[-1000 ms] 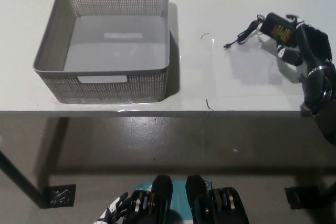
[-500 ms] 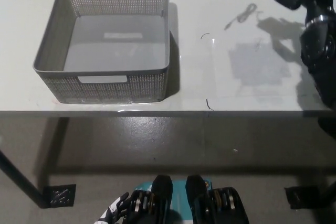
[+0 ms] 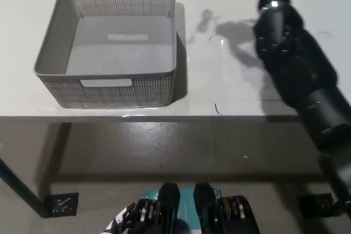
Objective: Use the right hand to pick up a black power cord and place it into a container on the left hand side
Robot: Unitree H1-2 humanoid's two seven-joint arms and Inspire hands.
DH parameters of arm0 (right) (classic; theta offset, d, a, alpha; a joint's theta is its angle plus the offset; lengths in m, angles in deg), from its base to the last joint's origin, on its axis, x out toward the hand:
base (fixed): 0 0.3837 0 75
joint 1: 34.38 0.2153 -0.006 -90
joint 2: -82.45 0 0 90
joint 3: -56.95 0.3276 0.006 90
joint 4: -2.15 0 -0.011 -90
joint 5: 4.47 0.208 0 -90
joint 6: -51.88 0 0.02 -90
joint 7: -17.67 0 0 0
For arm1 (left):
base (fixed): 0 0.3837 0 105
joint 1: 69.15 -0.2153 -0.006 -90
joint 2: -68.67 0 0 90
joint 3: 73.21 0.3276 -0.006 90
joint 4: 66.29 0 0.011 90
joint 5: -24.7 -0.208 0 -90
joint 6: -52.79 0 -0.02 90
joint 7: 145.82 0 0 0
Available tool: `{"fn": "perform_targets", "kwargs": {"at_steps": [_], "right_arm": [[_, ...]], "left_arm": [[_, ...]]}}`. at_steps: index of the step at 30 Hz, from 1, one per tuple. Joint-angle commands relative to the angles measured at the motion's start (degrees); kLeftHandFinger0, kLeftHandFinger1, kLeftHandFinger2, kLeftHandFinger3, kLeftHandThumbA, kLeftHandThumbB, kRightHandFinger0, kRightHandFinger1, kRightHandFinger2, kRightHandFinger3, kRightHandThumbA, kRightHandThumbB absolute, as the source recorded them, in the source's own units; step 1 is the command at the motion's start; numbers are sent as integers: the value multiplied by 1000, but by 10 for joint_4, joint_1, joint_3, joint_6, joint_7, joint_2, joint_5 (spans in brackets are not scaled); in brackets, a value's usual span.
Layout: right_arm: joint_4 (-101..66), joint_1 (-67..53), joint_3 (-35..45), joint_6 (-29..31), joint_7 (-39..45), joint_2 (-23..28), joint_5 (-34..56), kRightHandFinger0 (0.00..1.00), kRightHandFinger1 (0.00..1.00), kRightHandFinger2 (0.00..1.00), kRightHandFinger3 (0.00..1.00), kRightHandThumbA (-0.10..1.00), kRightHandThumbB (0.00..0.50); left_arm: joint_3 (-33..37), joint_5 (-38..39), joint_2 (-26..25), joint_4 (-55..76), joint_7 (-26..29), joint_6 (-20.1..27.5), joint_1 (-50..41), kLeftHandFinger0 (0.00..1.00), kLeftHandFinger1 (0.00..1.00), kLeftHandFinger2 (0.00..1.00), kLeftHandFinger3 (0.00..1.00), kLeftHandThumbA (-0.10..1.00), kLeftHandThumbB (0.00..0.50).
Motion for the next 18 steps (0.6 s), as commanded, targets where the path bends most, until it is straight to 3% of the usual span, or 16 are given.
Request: {"fn": "perform_targets", "kwargs": {"at_steps": [1, 3, 7, 8, 10, 14, 18], "right_arm": [[-26, 63, -2, -8, -9, -42, -1, 0, 313, 709, 710, -100, 212], [-19, 65, -8, -15, -19, -70, -9, 0, 310, 713, 748, -100, 197], [9, 69, -18, -4, -24, -108, -11, 0, 393, 735, 803, -100, 174], [8, 68, -19, -7, -17, -118, -8, 13, 431, 755, 855, -100, 169], [18, 72, -23, -7, -28, -133, -13, 20, 429, 748, 859, -100, 202], [45, 80, -29, -12, -35, -161, -14, 0, 328, 674, 664, -100, 208], [83, 85, -41, -2, -59, -180, -25, 0, 314, 657, 628, -100, 185]], "left_arm": [[7, -9, -5, 2, 10, 23, 1, 1000, 1000, 1000, 1000, 991, 385], [10, -8, -7, 1, 7, 23, 0, 1000, 1000, 1000, 1000, 990, 386], [11, -7, -9, -1, 2, 23, -2, 1000, 1000, 1000, 1000, 1000, 416], [12, -4, -11, -3, -1, 23, -2, 1000, 1000, 1000, 1000, 1000, 419], [13, -10, -12, -3, 2, 23, 0, 1000, 1000, 1000, 1000, 1000, 430], [16, -12, -14, 0, 0, 23, 1, 1000, 1000, 1000, 1000, 1000, 427], [16, -4, -12, -1, -5, 23, 3, 1000, 1000, 1000, 1000, 993, 438]]}}
